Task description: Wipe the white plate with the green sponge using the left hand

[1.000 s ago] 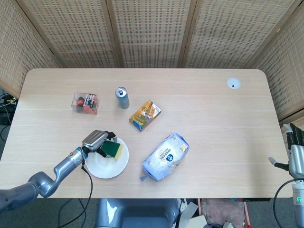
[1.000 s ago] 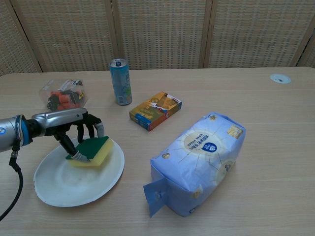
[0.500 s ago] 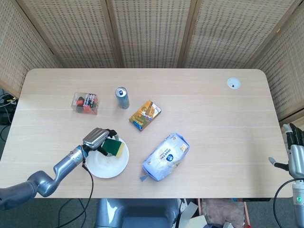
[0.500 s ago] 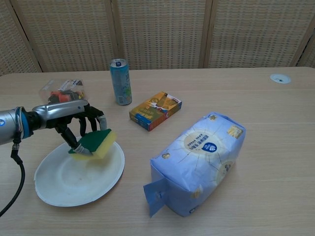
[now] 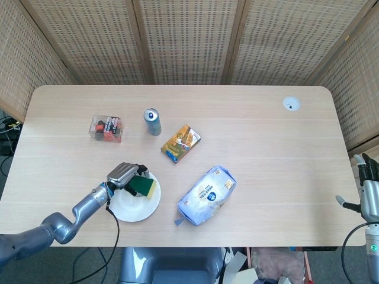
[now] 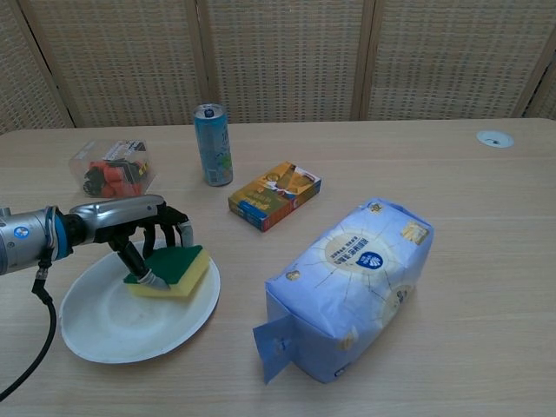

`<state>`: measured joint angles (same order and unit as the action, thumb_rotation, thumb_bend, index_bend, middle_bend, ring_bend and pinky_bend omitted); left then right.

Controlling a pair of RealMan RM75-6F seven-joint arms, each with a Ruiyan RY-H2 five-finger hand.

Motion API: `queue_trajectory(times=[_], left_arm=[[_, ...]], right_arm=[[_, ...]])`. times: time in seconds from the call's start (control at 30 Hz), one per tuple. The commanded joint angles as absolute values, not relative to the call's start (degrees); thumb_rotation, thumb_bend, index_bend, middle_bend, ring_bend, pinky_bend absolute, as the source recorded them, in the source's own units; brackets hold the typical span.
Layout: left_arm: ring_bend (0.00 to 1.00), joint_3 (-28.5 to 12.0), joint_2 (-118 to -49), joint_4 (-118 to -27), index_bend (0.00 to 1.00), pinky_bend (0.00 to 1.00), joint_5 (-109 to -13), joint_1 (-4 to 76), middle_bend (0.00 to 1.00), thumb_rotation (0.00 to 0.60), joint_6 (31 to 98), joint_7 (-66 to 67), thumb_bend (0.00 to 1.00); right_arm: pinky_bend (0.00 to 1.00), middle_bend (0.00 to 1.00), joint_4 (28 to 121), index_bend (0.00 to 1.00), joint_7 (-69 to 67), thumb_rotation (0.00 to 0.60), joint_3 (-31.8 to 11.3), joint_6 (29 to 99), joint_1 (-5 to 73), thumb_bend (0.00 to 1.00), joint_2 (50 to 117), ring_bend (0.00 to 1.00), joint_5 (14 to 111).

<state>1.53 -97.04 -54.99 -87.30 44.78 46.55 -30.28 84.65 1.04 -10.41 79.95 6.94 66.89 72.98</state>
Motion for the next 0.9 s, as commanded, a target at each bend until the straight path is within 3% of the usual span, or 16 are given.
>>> queue_trajectory(times=[0.03, 0.33, 0.9], left_arm=[[0.37, 0.4, -95.0, -57.5, 0.49, 0.45, -87.8, 44.7, 0.38, 0.6, 49.4, -31.0, 0.0], [0.37, -0.7, -90.6, -62.1, 0.49, 0.45, -86.4, 44.9, 0.38, 0.6, 49.2, -26.8, 0.0], [0.37, 1.6, -98.7, -53.2, 0.49, 0.45, -85.9, 45.9, 0.38, 0.6, 42.8, -23.9, 0.0]], right_arm=[[0.0, 0.0, 84.7, 0.0, 1.1, 0.6, -10.4, 80.1, 6.9, 0.0, 66.9, 0.0, 73.1], [0.0, 0.0, 84.9, 0.0, 1.3, 0.6, -10.2, 80.0, 7.0, 0.0, 66.9, 0.0, 73.2], [0.0, 0.0, 84.6, 0.0, 1.6, 0.6, -10.3, 79.3, 7.2, 0.0, 67.1, 0.0, 72.6]])
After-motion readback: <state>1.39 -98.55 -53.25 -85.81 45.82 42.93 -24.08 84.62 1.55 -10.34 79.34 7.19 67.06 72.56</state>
